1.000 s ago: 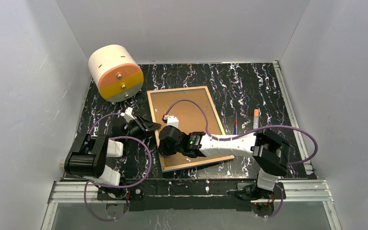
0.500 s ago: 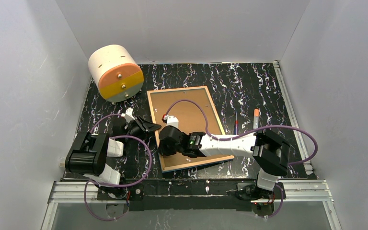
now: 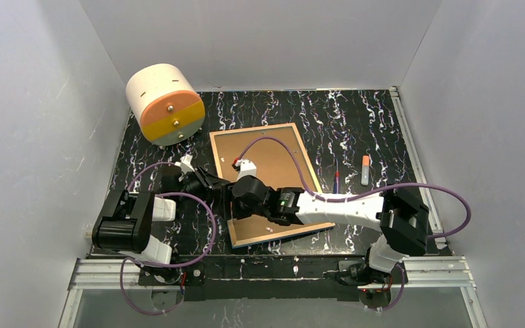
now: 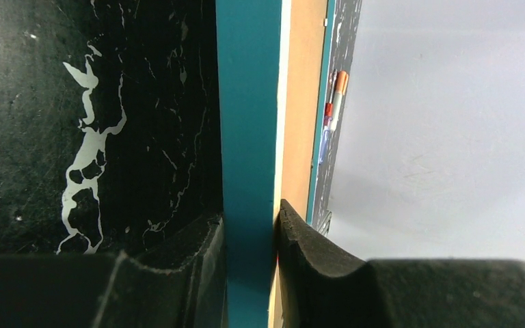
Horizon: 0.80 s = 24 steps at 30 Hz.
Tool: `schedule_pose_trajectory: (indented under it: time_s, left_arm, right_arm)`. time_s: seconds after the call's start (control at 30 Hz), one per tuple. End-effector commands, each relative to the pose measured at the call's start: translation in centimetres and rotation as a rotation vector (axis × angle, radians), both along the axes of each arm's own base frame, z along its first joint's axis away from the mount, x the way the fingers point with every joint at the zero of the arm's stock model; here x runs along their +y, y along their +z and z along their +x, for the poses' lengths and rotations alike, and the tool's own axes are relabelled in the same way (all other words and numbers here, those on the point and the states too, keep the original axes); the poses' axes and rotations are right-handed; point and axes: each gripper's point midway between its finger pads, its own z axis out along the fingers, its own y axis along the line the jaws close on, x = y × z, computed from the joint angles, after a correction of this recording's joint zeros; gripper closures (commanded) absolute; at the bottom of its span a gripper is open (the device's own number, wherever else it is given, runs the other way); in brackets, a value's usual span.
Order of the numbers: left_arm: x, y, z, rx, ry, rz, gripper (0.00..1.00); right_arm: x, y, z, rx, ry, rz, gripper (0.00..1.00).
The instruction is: Take the photo out of the frame
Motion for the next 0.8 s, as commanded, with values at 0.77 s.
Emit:
schedule_pose_trajectory:
  time_s: [0.77]
  left_arm:
    - [0.4,0.5,0.6,-0.024,-0.039,0.111,1.00]
  right_arm:
    - [-9.5,5.6,1.0,-0.573,0.161,0.000,0.18]
